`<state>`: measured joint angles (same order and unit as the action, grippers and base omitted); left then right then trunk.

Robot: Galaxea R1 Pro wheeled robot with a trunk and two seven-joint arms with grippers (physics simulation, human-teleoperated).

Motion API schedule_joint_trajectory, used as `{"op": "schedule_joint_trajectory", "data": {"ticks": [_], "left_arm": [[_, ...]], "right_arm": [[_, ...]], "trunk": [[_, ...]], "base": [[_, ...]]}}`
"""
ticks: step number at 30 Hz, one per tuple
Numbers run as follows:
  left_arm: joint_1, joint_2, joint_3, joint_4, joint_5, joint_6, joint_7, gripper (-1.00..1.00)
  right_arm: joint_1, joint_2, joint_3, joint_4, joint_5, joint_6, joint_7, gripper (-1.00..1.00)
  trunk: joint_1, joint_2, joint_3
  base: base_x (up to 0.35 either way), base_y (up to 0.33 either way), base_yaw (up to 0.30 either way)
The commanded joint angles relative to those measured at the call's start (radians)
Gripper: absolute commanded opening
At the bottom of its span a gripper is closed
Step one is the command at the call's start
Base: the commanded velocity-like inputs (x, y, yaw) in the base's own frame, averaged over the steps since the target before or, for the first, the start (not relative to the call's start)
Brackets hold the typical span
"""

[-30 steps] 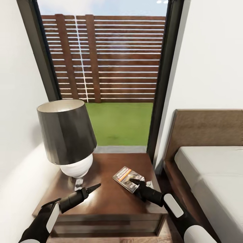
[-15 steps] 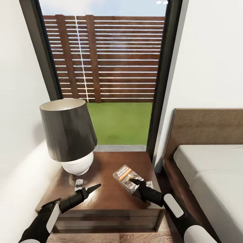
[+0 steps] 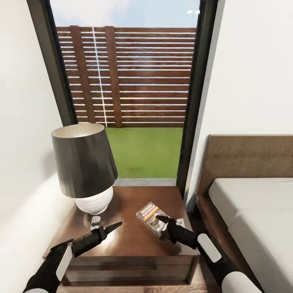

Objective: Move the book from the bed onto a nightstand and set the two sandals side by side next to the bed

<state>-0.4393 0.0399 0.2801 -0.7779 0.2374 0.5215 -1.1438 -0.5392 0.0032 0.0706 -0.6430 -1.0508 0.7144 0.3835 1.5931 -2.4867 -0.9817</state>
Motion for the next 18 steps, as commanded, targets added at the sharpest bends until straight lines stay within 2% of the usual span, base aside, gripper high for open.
{"op": "schedule_joint_trajectory", "data": {"ticks": [1, 18], "left_arm": [[-0.001, 0.000, 0.001, 0.000, 0.003, 0.009, -0.002, 1.00], [-0.001, 0.000, 0.001, 0.000, 0.003, 0.009, -0.002, 1.00]], "right_arm": [[0.000, 0.000, 0.000, 0.000, 0.002, 0.002, 0.003, 1.00], [0.000, 0.000, 0.000, 0.000, 0.002, 0.002, 0.003, 1.00]], "trunk": [[-0.004, 0.007, 0.002], [-0.069, 0.126, 0.056]], "base": [[0.000, 0.000, 0.000], [0.000, 0.000, 0.000]]}}
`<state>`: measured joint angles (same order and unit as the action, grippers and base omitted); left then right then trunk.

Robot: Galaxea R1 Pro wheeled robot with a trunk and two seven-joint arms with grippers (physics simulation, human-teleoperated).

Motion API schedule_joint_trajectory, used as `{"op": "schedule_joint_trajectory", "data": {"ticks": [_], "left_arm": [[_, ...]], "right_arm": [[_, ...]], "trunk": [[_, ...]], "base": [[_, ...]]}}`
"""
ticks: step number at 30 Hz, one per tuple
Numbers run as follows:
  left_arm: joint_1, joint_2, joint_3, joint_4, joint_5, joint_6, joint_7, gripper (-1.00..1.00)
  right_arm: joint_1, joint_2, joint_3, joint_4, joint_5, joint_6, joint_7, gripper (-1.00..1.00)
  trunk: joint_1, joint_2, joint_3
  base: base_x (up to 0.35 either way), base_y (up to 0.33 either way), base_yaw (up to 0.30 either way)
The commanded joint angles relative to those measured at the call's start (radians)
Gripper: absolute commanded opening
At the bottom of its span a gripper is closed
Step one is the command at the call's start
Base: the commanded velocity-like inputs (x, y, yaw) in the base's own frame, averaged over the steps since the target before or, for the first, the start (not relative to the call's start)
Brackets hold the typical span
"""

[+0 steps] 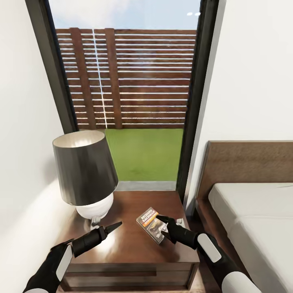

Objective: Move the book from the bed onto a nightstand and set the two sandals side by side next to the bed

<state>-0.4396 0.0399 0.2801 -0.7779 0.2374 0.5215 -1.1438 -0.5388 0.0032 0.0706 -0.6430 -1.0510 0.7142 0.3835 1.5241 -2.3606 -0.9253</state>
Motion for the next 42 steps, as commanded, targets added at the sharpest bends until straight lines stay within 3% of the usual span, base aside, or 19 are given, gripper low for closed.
{"op": "schedule_joint_trajectory", "data": {"ticks": [1, 14, 19, 24, 33, 42], "left_arm": [[0.000, 0.000, 0.001, 0.000, 0.003, 0.009, -0.002, 1.00], [0.000, 0.001, -0.001, 0.000, 0.002, 0.007, 0.010, 1.00], [-0.001, 0.003, -0.002, 0.000, 0.002, 0.003, 0.049, 1.00], [0.000, 0.003, -0.002, 0.001, -0.002, 0.002, 0.058, 1.00], [-0.001, 0.003, -0.002, 0.002, -0.064, 0.002, 0.061, 1.00], [0.000, 0.000, -0.002, 0.002, -0.072, 0.002, 0.062, 1.00]], "right_arm": [[-0.001, 0.000, 0.000, 0.000, 0.002, 0.002, 0.003, 1.00], [0.000, 0.000, 0.008, -0.010, 0.018, -0.004, 0.003, 1.00], [-0.001, -0.001, 0.072, -0.014, 0.073, -0.009, 0.008, 1.00], [0.000, -0.002, 0.096, -0.012, 0.091, -0.054, 0.010, 1.00], [0.001, -0.003, 0.106, -0.003, 0.098, -0.118, 0.011, 1.00], [0.003, -0.003, 0.106, -0.002, 0.098, -0.122, 0.010, 1.00]], "trunk": [[-0.004, 0.007, 0.002], [-0.054, 0.098, 0.043], [-0.073, 0.133, 0.059], [-0.092, 0.168, 0.074], [-0.127, 0.231, 0.103], [-0.161, 0.294, 0.131]], "base": [[0.000, 0.000, 0.000], [0.000, 0.000, 0.000], [0.000, 0.000, 0.000], [0.000, 0.000, 0.000], [0.000, 0.000, 0.000], [0.000, 0.000, 0.000]]}}
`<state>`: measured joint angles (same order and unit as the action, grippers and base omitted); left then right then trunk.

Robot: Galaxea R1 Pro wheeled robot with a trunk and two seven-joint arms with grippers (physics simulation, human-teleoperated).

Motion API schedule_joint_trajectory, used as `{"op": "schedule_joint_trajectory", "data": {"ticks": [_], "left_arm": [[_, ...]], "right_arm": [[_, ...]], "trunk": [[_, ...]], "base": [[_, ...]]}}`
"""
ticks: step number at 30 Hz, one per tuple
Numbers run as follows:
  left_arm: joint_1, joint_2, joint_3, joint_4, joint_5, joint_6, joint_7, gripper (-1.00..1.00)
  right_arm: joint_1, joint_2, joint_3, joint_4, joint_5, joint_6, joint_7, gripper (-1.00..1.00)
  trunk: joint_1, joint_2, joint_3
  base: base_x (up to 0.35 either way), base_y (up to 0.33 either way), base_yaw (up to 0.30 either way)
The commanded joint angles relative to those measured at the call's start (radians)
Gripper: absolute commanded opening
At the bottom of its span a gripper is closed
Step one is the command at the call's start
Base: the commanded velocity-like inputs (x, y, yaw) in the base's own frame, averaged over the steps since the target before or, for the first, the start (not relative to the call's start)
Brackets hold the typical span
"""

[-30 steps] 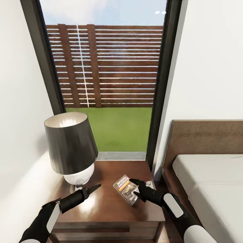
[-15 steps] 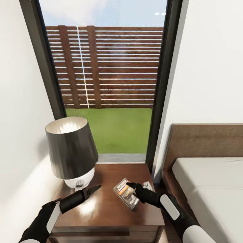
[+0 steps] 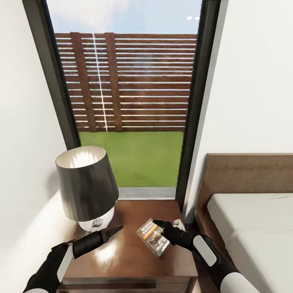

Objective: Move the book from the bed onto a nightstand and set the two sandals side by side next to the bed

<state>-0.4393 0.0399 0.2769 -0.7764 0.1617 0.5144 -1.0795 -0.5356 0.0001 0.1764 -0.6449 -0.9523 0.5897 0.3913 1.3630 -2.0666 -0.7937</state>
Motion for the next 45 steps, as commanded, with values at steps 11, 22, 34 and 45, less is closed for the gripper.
{"op": "schedule_joint_trajectory", "data": {"ticks": [11, 22, 34, 45], "left_arm": [[-0.001, 0.000, -0.004, 0.002, 0.004, 0.009, -0.001, 1.00], [0.002, 0.001, -0.005, 0.002, 0.003, -0.001, -0.001, 1.00], [0.004, 0.016, -0.005, 0.184, -0.015, -0.253, 0.050, 1.00], [0.004, 0.013, -0.005, 0.303, -0.187, -0.357, 0.268, 1.00]], "right_arm": [[0.000, -0.007, -0.001, 0.001, 0.006, 0.002, 0.003, 1.00], [0.002, -0.004, 0.000, 0.000, 0.064, -0.063, 0.001, 1.00], [0.009, -0.012, -0.003, 0.003, 0.425, -0.328, 0.004, 1.00], [0.012, -0.153, -0.003, 0.136, 0.442, -0.337, 0.004, 1.00]], "trunk": [[-0.042, 0.077, 0.034], [-0.085, 0.154, 0.068], [-0.131, 0.238, 0.106], [-0.173, 0.315, 0.140]], "base": [[0.000, 0.000, 0.000], [0.000, 0.000, 0.000], [0.000, 0.000, 0.000], [0.000, 0.000, 0.000]]}}
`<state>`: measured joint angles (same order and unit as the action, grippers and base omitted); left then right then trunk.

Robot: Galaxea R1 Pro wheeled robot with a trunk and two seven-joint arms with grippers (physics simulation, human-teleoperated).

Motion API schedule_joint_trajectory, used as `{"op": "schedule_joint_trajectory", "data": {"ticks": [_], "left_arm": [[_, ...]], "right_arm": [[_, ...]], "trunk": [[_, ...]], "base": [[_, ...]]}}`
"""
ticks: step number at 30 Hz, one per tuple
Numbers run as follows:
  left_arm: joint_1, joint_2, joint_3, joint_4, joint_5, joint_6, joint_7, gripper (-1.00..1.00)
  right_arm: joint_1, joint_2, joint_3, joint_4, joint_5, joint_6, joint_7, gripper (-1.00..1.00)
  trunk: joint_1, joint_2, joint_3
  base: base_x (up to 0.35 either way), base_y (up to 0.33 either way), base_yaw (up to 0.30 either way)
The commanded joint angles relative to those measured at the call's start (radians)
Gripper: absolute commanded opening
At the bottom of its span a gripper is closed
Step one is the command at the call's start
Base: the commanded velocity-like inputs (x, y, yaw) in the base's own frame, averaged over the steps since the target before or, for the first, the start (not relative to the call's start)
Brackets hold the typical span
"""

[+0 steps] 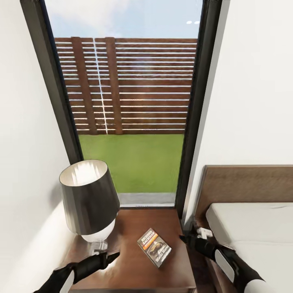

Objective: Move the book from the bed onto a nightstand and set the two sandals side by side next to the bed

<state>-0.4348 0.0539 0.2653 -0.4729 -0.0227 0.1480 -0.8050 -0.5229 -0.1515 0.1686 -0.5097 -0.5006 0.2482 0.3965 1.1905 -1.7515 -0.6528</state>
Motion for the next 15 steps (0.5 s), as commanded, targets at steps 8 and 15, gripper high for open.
{"op": "schedule_joint_trajectory", "data": {"ticks": [8, 15], "left_arm": [[-0.001, 0.001, 0.006, 0.187, -0.014, -0.137, 0.061, 1.00], [-0.001, 0.000, 0.005, 0.400, -0.125, -0.314, 0.220, 1.00]], "right_arm": [[0.000, -0.037, 0.005, 0.325, -0.005, -0.225, 0.000, 1.00], [0.000, -0.039, 0.006, 0.492, 0.085, -0.287, -0.001, 1.00]], "trunk": [[-0.031, 0.056, 0.024], [-0.058, 0.105, 0.046]], "base": [[0.000, 0.000, 0.000], [0.000, 0.000, 0.000]]}}
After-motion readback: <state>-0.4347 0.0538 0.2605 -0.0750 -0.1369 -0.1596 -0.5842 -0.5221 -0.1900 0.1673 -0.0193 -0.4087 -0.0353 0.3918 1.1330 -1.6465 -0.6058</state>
